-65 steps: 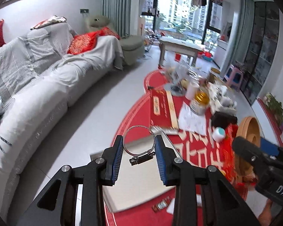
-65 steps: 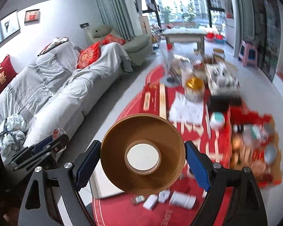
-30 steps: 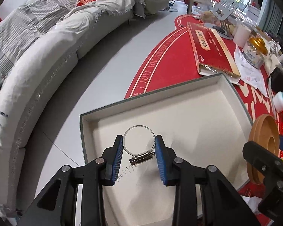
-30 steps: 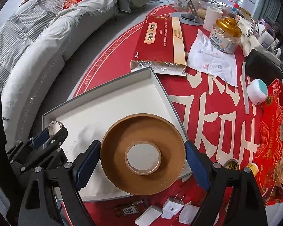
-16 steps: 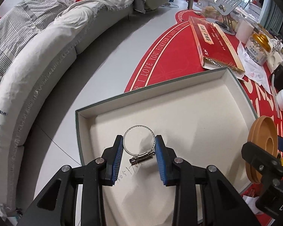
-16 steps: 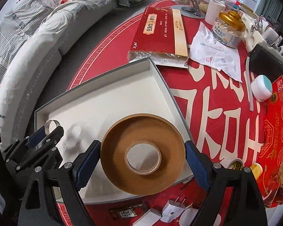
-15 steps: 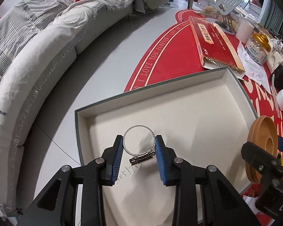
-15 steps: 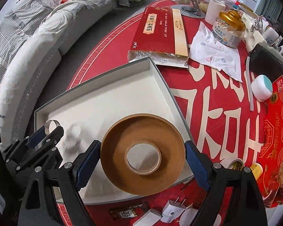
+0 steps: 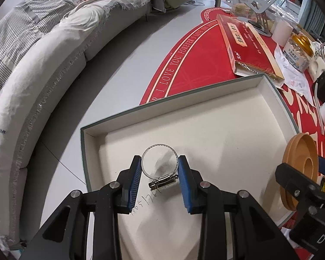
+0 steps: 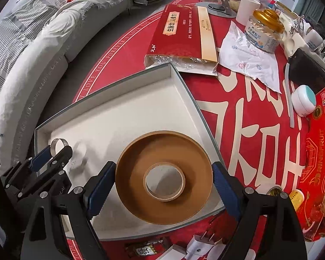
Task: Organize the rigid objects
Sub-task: 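Open right tool to drop spool in tray while left tool releases clamp there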
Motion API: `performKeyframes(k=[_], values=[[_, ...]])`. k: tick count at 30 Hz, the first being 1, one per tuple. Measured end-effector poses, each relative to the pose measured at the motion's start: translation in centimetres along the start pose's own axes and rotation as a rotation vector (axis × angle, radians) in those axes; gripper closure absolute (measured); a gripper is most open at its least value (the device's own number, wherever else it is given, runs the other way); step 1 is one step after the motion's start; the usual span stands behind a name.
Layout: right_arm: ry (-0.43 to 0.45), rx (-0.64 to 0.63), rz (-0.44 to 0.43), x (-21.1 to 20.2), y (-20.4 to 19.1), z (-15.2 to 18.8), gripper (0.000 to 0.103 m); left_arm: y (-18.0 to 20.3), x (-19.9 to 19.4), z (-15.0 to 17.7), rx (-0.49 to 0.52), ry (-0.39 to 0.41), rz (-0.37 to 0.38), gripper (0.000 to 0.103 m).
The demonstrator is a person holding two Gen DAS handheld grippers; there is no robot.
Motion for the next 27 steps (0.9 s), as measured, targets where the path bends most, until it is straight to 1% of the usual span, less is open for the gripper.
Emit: performKeyframes(k=[3, 4, 5, 6, 7, 8, 9, 10, 11, 13, 15, 18, 20, 22, 25, 27], values=[[-0.009, -0.001, 0.0, 0.4, -0.1, 0.1, 0.014, 0.1, 0.3, -0.1, 0.007, -0.007, 0.014, 0.066], [-0.011, -0.002, 0.001, 0.5, -0.1, 0.2, 0.014, 0.2, 0.3, 0.0, 0.013, -0.006, 0.016, 0.06], [-0.014, -0.005, 0.001, 0.6, -0.1, 0.2, 0.014, 0.3, 0.3, 0.0, 0.022, -0.006, 0.017, 0.051], [-0.017, -0.006, -0.002, 0.6, -0.2, 0.3, 0.014, 0.3, 0.3, 0.1, 0.022, -0.003, 0.007, 0.032], [-0.021, -0.004, -0.003, 0.7, -0.1, 0.4, 0.014, 0.1, 0.2, 0.1, 0.015, 0.007, 0.004, 0.018], [-0.021, 0.001, 0.007, 0.7, 0.1, 0.4, 0.013, -0.2, -0.1, 0.2, -0.001, 0.025, 0.024, 0.018], [-0.019, 0.008, 0.008, 0.7, 0.4, 0.5, 0.01, -0.5, -0.3, 0.3, -0.013, 0.034, 0.034, 0.017], [-0.018, 0.018, 0.001, 0.6, 0.6, 0.5, 0.0, -0.8, -0.6, 0.3, -0.029, 0.04, 0.044, 0.006], [-0.012, 0.032, -0.009, 0.4, 1.0, 0.6, 0.0, -1.1, -0.8, 0.4, -0.042, 0.044, 0.051, 0.0], [0.014, 0.062, -0.035, -0.4, 1.5, 0.7, 0.0, -1.9, -1.7, 0.5, -0.087, 0.07, 0.08, 0.0], [0.046, 0.082, -0.024, -1.3, 2.1, 0.9, 0.0, -3.0, -3.2, 0.9, -0.142, 0.118, 0.138, 0.0], [0.101, 0.121, -0.009, -3.0, 2.8, 1.3, 0.0, -5.0, -6.7, 1.8, -0.253, 0.232, 0.257, 0.0], [0.125, 0.147, 0.009, -4.0, 3.1, 1.8, 0.0, -5.9, -9.4, 2.4, -0.31, 0.301, 0.356, 0.0], [0.136, 0.156, 0.057, -4.9, 3.1, 2.5, 0.0, -6.0, -12.2, 3.0, -0.332, 0.374, 0.415, 0.0], [0.113, 0.117, 0.173, -5.3, 1.9, 3.9, 0.0, -4.7, -16.2, 3.9, -0.327, 0.469, 0.518, 0.0], [0.082, 0.103, 0.18, -5.1, 1.1, 4.9, 0.0, -3.5, -17.7, 4.3, -0.311, 0.498, 0.592, 0.0]])
Point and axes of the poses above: each gripper's, at about its wrist camera, not at the fingertips, and x roughly the way its jaws point, y to its right, z to its underside, the point moved 3 cm from there along x, roughly the way its jaws point, and after that the axes turned 1 degree about z, right-handed, at the moved point
